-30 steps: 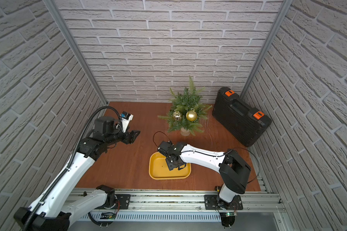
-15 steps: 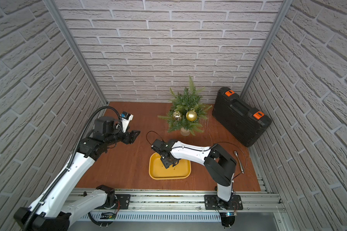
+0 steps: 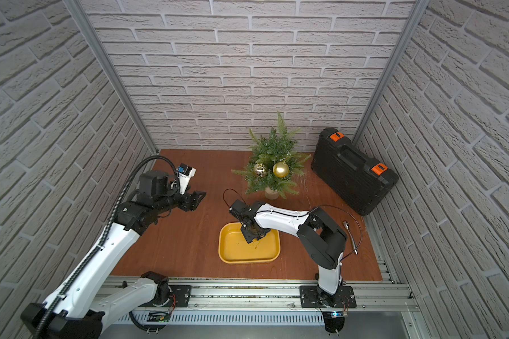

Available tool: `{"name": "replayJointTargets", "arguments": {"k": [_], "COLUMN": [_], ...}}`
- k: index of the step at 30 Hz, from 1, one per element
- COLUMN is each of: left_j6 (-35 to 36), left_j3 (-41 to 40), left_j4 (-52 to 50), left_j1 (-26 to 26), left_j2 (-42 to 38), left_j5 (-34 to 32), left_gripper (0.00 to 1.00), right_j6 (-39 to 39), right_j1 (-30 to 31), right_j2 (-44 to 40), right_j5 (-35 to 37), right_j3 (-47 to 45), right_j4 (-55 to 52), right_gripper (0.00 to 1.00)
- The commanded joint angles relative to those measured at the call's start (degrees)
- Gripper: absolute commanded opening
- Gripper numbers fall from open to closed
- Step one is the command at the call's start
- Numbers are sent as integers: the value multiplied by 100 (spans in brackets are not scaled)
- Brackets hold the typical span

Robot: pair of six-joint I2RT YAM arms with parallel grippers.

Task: Decorate the small christmas tree with ornaments
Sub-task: Pick up an ornament from the container.

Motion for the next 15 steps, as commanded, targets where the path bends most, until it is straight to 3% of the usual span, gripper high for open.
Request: {"name": "replayJointTargets", "arguments": {"k": [1, 9, 15], "left_j6": [-49, -48, -47], "left_j3": [-57, -57, -56], "left_j4": [181, 180, 189], "left_j1": [55, 57, 57], "left_j2": [17, -10, -36], "left_j5": [82, 73, 90], "left_gripper": [73, 73, 73], "right_j6": [71, 120, 211], "right_j1": [3, 14, 58], "right_j2": [-31, -431, -1142], "right_j5": [-159, 23, 83], "right_j3": [-64, -29, -23], "right_j4": [236, 53, -232], "right_gripper": [61, 48, 46]}}
